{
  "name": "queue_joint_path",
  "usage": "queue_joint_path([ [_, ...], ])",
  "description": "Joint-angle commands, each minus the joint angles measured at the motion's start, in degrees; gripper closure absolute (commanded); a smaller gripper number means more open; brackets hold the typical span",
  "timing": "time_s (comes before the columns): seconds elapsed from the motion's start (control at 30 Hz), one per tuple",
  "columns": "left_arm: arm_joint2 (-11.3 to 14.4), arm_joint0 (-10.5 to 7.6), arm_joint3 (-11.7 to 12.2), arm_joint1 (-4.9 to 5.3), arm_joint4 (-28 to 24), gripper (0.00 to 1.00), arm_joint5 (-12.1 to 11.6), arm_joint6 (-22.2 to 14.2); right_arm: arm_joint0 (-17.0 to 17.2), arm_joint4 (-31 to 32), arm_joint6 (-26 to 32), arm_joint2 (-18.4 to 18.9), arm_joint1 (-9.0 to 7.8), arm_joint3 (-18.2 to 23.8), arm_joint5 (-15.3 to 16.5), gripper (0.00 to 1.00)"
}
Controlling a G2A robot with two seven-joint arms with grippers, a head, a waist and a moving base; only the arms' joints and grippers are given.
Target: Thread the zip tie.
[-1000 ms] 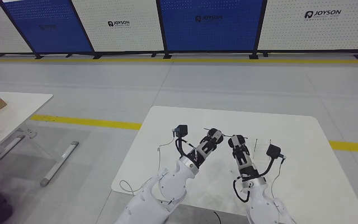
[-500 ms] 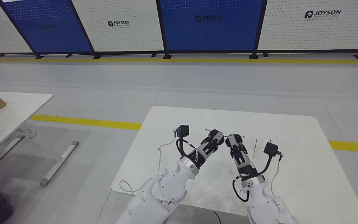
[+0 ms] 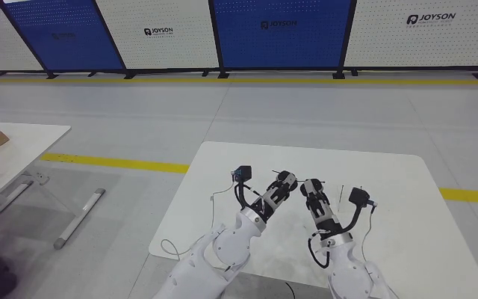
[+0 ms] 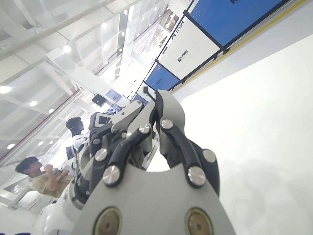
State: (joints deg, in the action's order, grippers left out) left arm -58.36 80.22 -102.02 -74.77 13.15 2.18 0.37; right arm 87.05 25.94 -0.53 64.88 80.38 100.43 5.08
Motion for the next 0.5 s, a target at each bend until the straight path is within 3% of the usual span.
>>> queue_joint_path([
  [0.0,0.06,-0.02,0.14,-0.03,0.05,1.00,0.03,-0.07,0.04,-0.43,0.43,0.29,-0.05,0.05,0.16,1.00],
  [0.47,0.31,-0.02,0.36,-0.22,0.54,1.00,0.36,-0.05,0.46,0.55,0.80,1.22,-0.27,0.34,0.09,1.00],
])
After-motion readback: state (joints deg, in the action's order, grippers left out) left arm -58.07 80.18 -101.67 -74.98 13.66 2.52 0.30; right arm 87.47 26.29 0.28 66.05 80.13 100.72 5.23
